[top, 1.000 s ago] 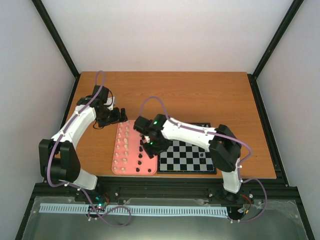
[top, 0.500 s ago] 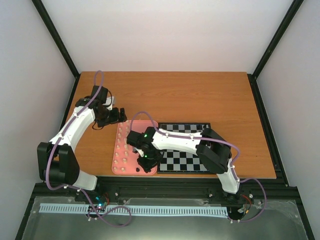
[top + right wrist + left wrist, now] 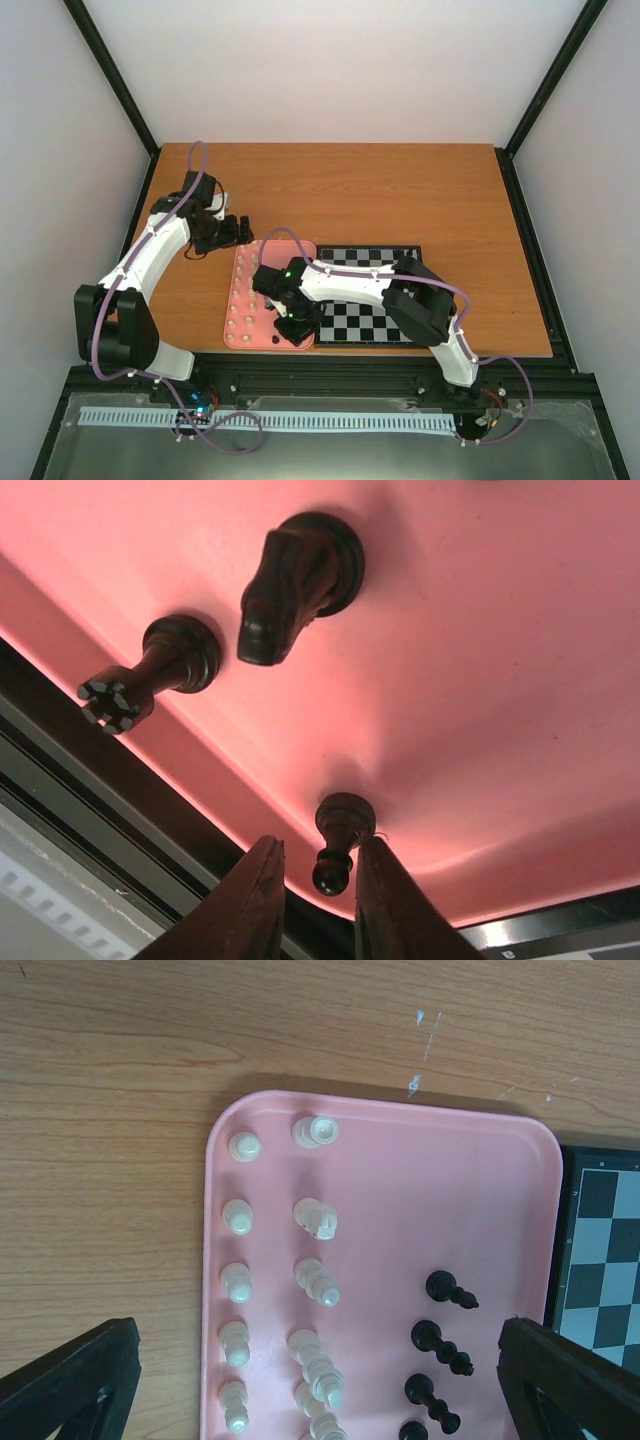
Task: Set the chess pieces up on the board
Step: Pick up the chess piece from the storage box.
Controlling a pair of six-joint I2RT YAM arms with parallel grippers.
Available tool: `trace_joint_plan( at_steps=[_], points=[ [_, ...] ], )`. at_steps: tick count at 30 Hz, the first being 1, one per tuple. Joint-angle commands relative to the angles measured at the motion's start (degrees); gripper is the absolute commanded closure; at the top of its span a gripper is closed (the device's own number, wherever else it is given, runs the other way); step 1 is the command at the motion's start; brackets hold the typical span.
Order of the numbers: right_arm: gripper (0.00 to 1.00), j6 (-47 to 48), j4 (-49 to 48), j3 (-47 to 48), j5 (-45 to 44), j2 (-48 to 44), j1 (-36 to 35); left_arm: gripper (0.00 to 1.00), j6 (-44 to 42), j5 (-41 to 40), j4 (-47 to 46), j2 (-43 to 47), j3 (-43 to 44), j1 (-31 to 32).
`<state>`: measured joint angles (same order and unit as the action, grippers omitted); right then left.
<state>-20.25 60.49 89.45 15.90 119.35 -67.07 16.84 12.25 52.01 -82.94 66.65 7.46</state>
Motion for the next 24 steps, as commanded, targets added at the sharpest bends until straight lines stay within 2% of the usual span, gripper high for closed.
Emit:
trace_joint_plan(
  at_steps=[1, 8, 13, 20, 24],
  points=[
    [0.80, 0.56, -0.19, -0.06, 0.08, 1.06, 0.14, 0.00, 0.78, 0.14, -1.36, 1.81, -0.43, 0.18],
    [0.95, 0.60, 1.08, 1.07, -1.44, 1.45, 0.35, 0.00, 0.69, 0.26, -1.24, 2.12, -0.43, 0.19],
    [0.97, -0.52, 3.66, 2.96, -4.98, -0.31, 0.98, 0.00, 0.82, 0.35, -1.55, 2.30, -0.74, 0.18],
    [0.97, -5.97, 7.19, 1.49, -9.23, -10.15, 4.37, 0.00, 0.78, 0.68, -0.75, 2.12, -0.03, 0.18],
    [0.97, -9.25, 7.53, -8.61, -9.51, -20.02, 8.90, 0.00, 0.87, 1.07, -1.03, 2.48, -0.31, 0.18]
  ],
)
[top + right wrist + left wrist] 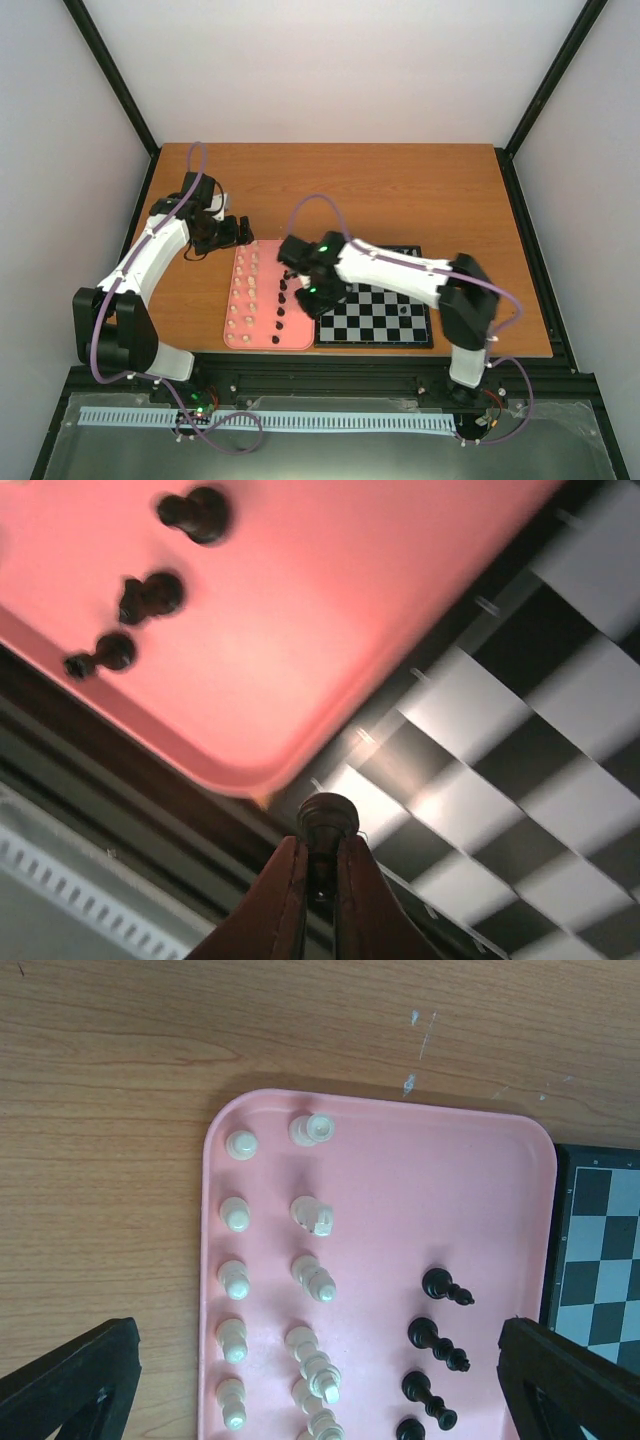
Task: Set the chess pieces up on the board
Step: Pick up the chess piece from the storage box, then place the chess piece on the chessboard.
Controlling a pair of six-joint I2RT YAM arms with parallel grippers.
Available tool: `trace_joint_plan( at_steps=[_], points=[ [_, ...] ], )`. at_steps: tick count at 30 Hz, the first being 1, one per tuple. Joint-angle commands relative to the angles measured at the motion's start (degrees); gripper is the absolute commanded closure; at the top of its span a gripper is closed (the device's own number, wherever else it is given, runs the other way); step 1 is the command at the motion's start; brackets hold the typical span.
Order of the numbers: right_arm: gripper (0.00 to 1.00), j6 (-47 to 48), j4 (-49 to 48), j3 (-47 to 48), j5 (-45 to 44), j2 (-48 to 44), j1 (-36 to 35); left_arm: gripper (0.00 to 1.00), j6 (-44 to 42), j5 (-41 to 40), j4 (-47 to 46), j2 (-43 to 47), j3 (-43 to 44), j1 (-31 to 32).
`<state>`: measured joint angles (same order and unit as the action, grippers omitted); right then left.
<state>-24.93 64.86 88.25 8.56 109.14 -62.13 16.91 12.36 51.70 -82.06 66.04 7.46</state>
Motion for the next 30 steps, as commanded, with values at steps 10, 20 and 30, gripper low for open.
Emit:
trace_joint_plan(
  at_steps=[10, 20, 30],
  points=[
    [0.97, -13.04, 5.94, -30.27, -0.10, -32.57, 22.00, 0.00, 1.17, 2.23, -1.19, 0.20, 1.32, 0.18],
    [0.97, -14.87, 4.64, -39.84, 2.63, -36.25, 29.94, 0.00, 1.20, 2.42, -1.14, -0.64, 1.37, 0.21],
    [0.97, -12.05, 2.85, -40.84, 3.64, -32.07, 30.49, 0.00, 0.90, 2.05, -0.84, -1.01, 1.64, 0.18]
  ],
)
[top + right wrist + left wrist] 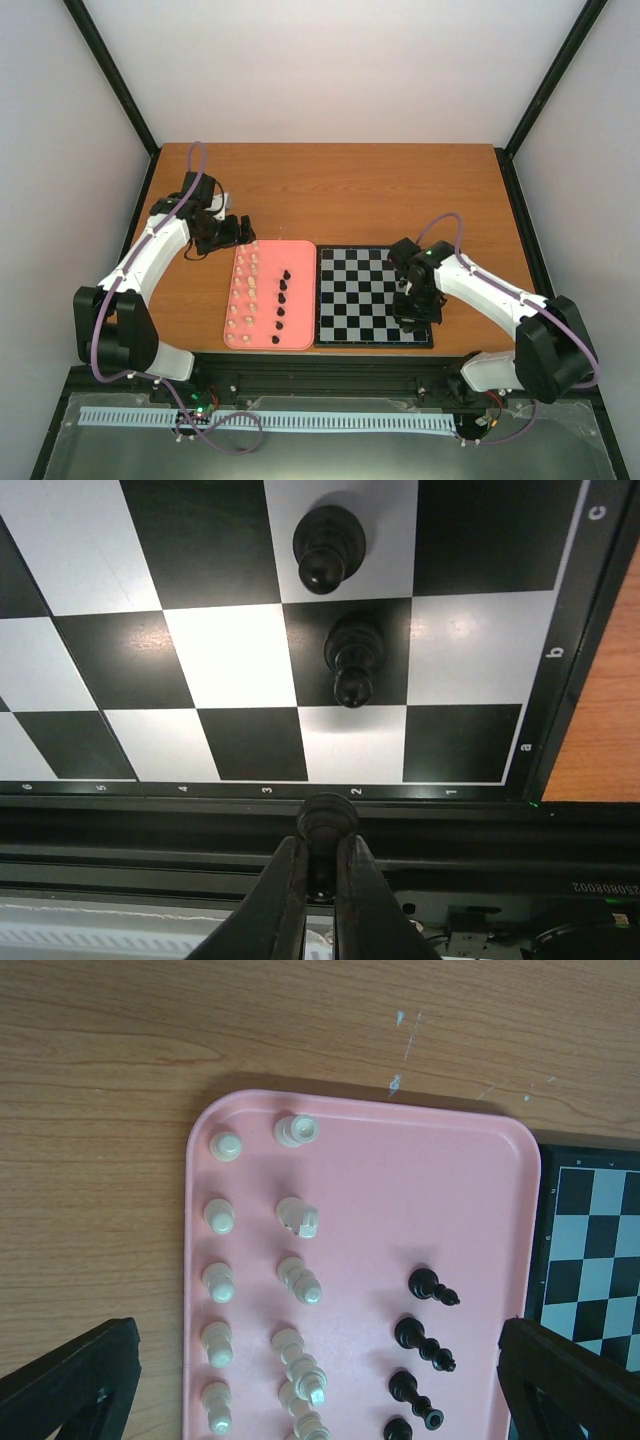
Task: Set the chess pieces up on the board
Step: Place the chess piece on the chessboard.
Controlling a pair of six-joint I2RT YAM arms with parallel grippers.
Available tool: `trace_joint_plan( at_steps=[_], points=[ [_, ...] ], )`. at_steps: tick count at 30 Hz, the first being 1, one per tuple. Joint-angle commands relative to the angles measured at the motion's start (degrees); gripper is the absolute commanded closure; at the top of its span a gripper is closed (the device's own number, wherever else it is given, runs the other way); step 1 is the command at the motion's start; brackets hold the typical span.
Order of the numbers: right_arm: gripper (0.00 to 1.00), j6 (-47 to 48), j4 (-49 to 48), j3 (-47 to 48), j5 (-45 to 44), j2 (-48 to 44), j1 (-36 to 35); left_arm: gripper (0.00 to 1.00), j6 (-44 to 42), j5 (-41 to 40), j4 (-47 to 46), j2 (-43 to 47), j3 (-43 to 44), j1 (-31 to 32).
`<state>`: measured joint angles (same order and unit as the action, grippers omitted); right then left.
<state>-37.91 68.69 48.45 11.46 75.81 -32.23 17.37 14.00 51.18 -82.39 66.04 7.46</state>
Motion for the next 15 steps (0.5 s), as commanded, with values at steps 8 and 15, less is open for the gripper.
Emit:
trace_joint_plan(
  at_steps=[8, 15],
  points=[
    [0.97, 1.07, -1.83, -3.30, 0.22, 2.06, 0.85, 0.00, 0.39, 0.24, -0.32, -0.77, 1.42, 0.19],
    [0.96, 1.47, -3.83, -3.95, -0.24, 3.04, 1.27, 0.00, 0.30, -0.10, -0.17, -0.85, 1.56, 0.18]
  ],
)
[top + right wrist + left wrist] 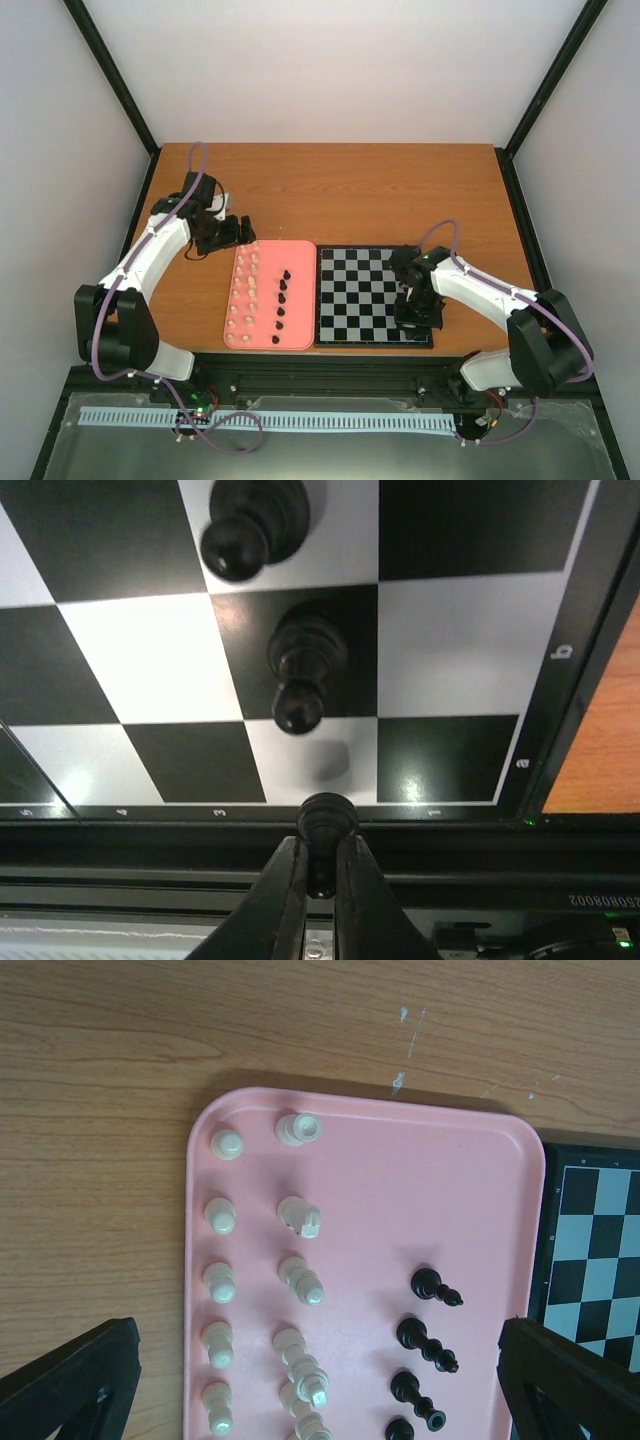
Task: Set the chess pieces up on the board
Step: Place the chess piece on the chessboard.
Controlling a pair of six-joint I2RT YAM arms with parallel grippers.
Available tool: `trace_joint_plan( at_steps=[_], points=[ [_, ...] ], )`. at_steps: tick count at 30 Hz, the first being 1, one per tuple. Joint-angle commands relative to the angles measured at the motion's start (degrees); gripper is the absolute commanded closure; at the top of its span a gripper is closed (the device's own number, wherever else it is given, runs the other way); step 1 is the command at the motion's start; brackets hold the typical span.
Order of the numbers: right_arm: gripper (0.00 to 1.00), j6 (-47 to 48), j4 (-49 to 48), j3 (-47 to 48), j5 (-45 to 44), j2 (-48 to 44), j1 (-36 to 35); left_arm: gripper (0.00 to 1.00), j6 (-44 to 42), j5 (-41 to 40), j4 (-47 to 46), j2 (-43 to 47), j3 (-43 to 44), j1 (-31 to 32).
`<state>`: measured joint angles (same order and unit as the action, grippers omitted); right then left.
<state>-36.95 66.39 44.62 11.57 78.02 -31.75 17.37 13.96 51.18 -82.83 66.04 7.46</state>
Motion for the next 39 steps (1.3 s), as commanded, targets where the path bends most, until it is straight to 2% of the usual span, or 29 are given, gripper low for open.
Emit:
trace_joint_plan(
  at_steps=[1, 22, 29, 39],
  points=[
    [0.96, 0.76, -1.78, -0.02, -0.41, 1.14, 0.92, 0.00, 0.26, -0.03, -0.18, -0.43, 1.55, 0.18],
    [0.92, 2.70, -3.89, 1.10, 0.47, 3.35, 2.04, 0.00, 0.10, -0.37, -0.28, -0.70, 1.55, 0.23],
    [0.85, 3.52, -3.58, 2.31, 0.11, 4.25, 1.99, 0.00, 0.02, -0.65, -0.10, -0.71, 1.55, 0.18],
    [0.81, 3.25, -2.44, 1.70, 0.11, 2.43, 2.06, 0.00, 0.07, -0.42, -0.31, -0.85, 1.46, 0.19]
  ],
)
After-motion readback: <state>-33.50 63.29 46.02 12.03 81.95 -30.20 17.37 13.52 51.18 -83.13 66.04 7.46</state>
